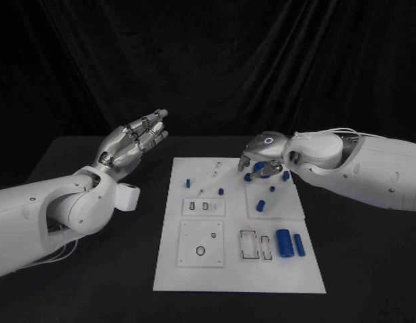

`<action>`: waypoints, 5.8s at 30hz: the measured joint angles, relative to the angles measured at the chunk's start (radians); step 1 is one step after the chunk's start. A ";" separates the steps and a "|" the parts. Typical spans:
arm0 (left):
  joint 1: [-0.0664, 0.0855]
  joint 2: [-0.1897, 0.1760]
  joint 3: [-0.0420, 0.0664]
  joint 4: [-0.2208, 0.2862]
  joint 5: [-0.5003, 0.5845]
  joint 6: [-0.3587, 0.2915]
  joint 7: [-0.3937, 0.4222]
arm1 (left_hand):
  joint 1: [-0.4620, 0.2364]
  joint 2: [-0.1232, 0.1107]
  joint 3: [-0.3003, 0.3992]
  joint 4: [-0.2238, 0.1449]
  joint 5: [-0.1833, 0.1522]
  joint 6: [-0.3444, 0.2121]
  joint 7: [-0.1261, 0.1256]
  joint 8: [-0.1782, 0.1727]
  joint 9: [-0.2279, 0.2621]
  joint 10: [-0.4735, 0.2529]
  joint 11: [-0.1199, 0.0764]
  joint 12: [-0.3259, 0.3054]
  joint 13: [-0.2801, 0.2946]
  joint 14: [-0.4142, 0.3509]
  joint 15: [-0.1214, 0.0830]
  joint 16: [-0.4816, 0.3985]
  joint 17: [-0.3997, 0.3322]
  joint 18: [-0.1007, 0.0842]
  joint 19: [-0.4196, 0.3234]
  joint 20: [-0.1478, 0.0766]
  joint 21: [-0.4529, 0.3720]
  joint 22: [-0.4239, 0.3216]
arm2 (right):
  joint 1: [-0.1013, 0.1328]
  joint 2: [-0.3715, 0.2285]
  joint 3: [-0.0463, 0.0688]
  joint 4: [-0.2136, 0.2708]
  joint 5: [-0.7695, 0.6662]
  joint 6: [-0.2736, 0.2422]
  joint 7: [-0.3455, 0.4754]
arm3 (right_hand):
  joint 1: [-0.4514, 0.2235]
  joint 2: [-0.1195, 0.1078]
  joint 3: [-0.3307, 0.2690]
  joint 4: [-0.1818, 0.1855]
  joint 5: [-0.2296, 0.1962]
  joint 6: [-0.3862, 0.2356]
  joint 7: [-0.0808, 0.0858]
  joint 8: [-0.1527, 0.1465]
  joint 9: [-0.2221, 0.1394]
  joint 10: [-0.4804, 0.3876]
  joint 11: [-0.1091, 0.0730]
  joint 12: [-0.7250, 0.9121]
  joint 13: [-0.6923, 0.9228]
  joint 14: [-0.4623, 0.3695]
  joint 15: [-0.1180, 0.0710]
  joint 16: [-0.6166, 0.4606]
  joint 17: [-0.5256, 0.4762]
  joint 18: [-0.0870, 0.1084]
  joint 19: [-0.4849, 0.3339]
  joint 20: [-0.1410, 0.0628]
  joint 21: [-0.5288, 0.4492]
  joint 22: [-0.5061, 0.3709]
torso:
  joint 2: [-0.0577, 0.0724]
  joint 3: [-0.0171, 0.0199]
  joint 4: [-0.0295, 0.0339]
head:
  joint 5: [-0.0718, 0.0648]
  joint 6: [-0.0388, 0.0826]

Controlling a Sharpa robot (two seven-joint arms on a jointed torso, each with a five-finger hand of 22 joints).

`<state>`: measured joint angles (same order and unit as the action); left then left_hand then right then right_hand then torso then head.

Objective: Assemble the parts on the task board

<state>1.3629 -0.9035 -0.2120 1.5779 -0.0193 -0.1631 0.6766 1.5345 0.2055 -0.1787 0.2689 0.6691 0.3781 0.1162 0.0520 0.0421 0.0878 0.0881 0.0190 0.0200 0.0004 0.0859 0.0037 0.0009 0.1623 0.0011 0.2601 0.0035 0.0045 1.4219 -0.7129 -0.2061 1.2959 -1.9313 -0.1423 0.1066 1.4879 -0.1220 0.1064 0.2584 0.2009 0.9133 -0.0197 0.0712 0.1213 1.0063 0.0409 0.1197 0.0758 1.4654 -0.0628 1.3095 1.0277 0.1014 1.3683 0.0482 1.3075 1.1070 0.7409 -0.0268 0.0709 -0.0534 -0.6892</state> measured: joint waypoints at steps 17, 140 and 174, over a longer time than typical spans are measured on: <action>0.000 -0.001 0.000 -0.006 -0.001 0.005 0.000 | 0.008 0.000 0.009 -0.009 0.009 0.054 0.007 0.012 0.007 -0.002 0.002 0.000 0.000 0.000 0.000 0.000 0.000 0.000 0.003 -0.003 0.000 0.000 | -0.011 -0.002 0.000 -0.019 -0.006 -0.010 0.014 | -0.042 -0.012 0.032 -0.001 -0.003 0.019 0.009 0.005 0.017 0.021 -0.003 -0.011 0.025 0.000 0.000 -0.004 -0.004 0.000 0.000 0.000 -0.005 0.011 | -0.007 -0.0020 0.0013 | -0.003 -0.016; 0.000 0.038 0.000 -0.068 -0.003 0.061 0.001 | 0.012 -0.003 0.034 -0.010 0.010 -0.060 -0.023 -0.014 -0.005 -0.018 0.003 -0.001 -0.004 0.000 0.007 0.000 0.001 0.000 0.003 -0.003 0.000 0.000 | -0.055 0.263 0.001 -0.339 0.136 -0.151 0.096 | -0.034 -0.032 0.234 -0.100 0.139 0.128 0.075 0.056 0.177 0.158 -0.030 0.024 0.072 -0.020 -0.012 -0.043 -0.049 0.000 0.002 -0.020 -0.002 0.109 | -0.028 -0.0059 0.0014 | 0.017 -0.057; 0.000 0.054 0.000 -0.078 -0.003 0.074 0.001 | 0.012 -0.003 0.040 -0.015 0.014 -0.049 -0.020 -0.014 -0.004 -0.018 0.003 -0.001 -0.004 0.000 0.007 0.000 0.000 0.000 0.003 -0.003 0.000 0.000 | -0.064 0.359 0.001 -0.441 0.150 -0.153 0.086 | -0.040 -0.027 0.240 -0.100 0.139 0.116 0.084 0.044 0.182 0.155 -0.019 0.015 0.071 -0.027 -0.005 -0.049 -0.054 0.000 -0.005 -0.012 -0.003 0.118 | -0.029 -0.0053 0.0024 | -0.005 -0.065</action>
<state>1.3630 -0.8497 -0.2123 1.4999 -0.0225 -0.0893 0.6780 1.5465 0.2023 -0.1386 0.2536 0.6832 0.3291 0.0966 0.0376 0.0380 0.0695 0.0912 0.0184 0.0158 0.0004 0.0930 0.0037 0.0011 0.1623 0.0045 0.2571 0.0035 0.0042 1.3583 -0.3537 -0.2054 0.8547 -1.7816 -0.2951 0.1923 1.4484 -0.1486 0.3466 0.1586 0.3401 1.0297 0.0646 0.1155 0.3031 1.1612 0.0218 0.1346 0.1464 1.4381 -0.0677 1.2601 0.9736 0.1017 1.3629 0.0357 1.3050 1.2246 0.7115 -0.0321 0.0732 -0.0582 -0.7539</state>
